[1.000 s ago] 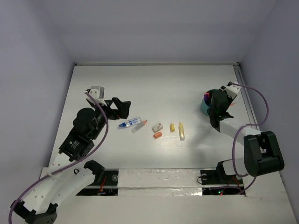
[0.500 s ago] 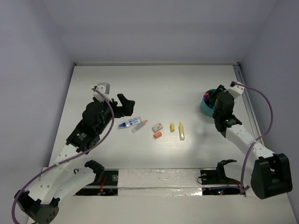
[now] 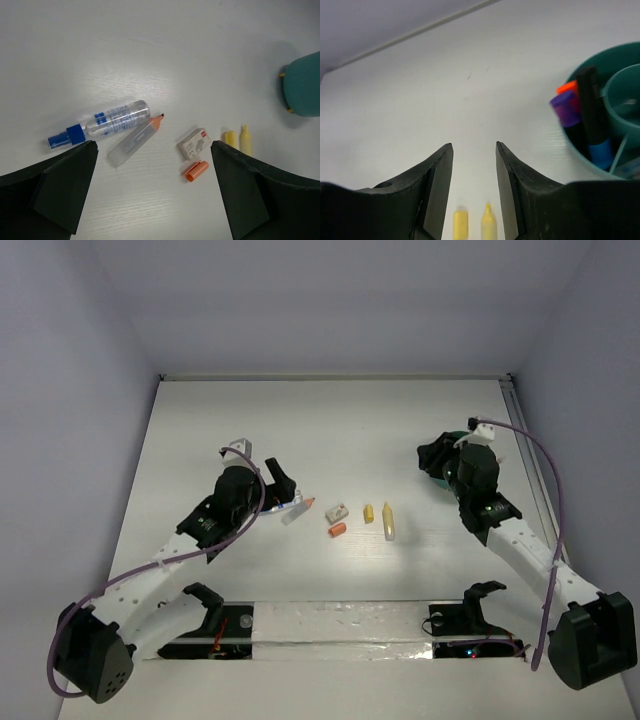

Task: Sort the stationery into containers
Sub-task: Pick up the stationery from the center of the board.

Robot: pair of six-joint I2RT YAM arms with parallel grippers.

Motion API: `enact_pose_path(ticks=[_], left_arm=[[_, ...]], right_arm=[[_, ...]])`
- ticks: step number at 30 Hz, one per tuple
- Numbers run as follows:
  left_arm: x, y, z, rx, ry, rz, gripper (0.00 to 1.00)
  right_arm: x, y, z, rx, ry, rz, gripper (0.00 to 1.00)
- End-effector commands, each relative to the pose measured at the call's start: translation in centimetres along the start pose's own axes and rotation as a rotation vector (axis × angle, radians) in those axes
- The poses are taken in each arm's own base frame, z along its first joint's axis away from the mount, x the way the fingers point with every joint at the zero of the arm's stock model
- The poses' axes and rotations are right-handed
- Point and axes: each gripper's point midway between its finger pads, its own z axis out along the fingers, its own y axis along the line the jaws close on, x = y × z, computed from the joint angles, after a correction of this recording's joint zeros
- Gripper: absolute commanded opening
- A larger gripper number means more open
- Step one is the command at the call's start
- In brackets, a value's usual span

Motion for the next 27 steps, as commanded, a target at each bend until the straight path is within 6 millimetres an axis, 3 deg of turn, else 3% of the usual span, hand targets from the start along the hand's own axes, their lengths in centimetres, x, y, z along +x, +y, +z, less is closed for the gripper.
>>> enact_pose_path(ticks=[1,6,12,27], left_arm=[[0.1,0.9,1.2,-0.035,-0.048,-0.095,0.95],[2.4,2.8,1.9,-0.096,-0.02,-0.188,0.94],[5.3,3.9,3.1,-0.122,0.045,-0.248,0.94],[5.6,5.7,6.1,-0.219,-0.005,-0.268,0.95]], right_arm=[[2.3,3.7,-1.6,-0.18,0.127,-0.015,0.46],[5.2,5.3,-3.4,-0.292,0.244,-0.062,0.47],[7.2,6.4,-4.1,-0.371,0.306,-0.07,0.47],[8.9,8.2,-4.8,-0.448,0.362,-0.089,0.47]])
